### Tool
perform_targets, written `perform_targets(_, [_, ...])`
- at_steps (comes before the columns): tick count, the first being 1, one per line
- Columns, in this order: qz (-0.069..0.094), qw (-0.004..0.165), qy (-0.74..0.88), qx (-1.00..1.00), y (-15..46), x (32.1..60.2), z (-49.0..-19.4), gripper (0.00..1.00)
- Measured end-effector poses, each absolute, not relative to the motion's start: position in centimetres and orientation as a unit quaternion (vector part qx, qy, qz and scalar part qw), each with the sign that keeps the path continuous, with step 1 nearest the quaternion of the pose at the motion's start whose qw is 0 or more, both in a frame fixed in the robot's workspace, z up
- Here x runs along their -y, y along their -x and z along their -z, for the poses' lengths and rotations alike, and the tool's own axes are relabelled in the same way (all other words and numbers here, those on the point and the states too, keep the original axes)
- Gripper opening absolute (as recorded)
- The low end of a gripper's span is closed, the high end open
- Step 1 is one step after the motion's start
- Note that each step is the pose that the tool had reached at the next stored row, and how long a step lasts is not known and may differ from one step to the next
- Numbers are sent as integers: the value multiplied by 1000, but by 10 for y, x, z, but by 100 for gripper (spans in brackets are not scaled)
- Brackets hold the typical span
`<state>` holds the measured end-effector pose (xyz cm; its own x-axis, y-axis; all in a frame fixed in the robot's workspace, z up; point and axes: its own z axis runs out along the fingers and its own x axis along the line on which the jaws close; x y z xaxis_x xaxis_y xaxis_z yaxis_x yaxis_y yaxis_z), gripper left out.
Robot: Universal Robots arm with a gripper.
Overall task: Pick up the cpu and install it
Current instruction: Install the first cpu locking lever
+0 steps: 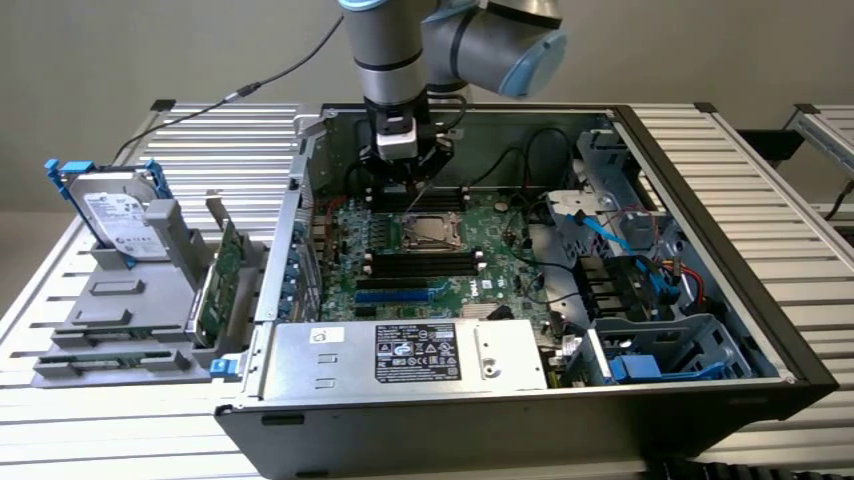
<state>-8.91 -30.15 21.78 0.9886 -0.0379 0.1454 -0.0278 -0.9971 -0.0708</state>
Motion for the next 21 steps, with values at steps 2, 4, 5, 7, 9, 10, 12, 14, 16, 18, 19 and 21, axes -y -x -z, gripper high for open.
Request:
perform_targets(2, [74, 34, 997, -17, 93, 301, -218, 11])
perform_targets(4, [74, 34, 997, -17, 97, 301, -218, 11])
perform_targets(5, [74, 34, 997, -17, 99, 302, -218, 11])
perform_targets(7, [74, 34, 997, -17, 102, 301, -218, 11])
perform_targets(9, [74, 34, 997, -17, 104, 301, -218, 11])
perform_targets(10, [74, 34, 997, -17, 104, 301, -218, 11])
perform_targets(12, [74, 34, 997, -17, 104, 301, -218, 11])
perform_targets(14, [74, 34, 997, -17, 104, 302, -218, 11])
perform_targets(16, [73, 34, 997, -17, 104, 303, -218, 11])
perform_targets(18, [74, 34, 997, -17, 103, 303, -218, 11])
perform_targets(19, [73, 34, 997, -17, 103, 304, -218, 11])
perform_targets(21, [74, 34, 997, -17, 103, 305, -218, 11])
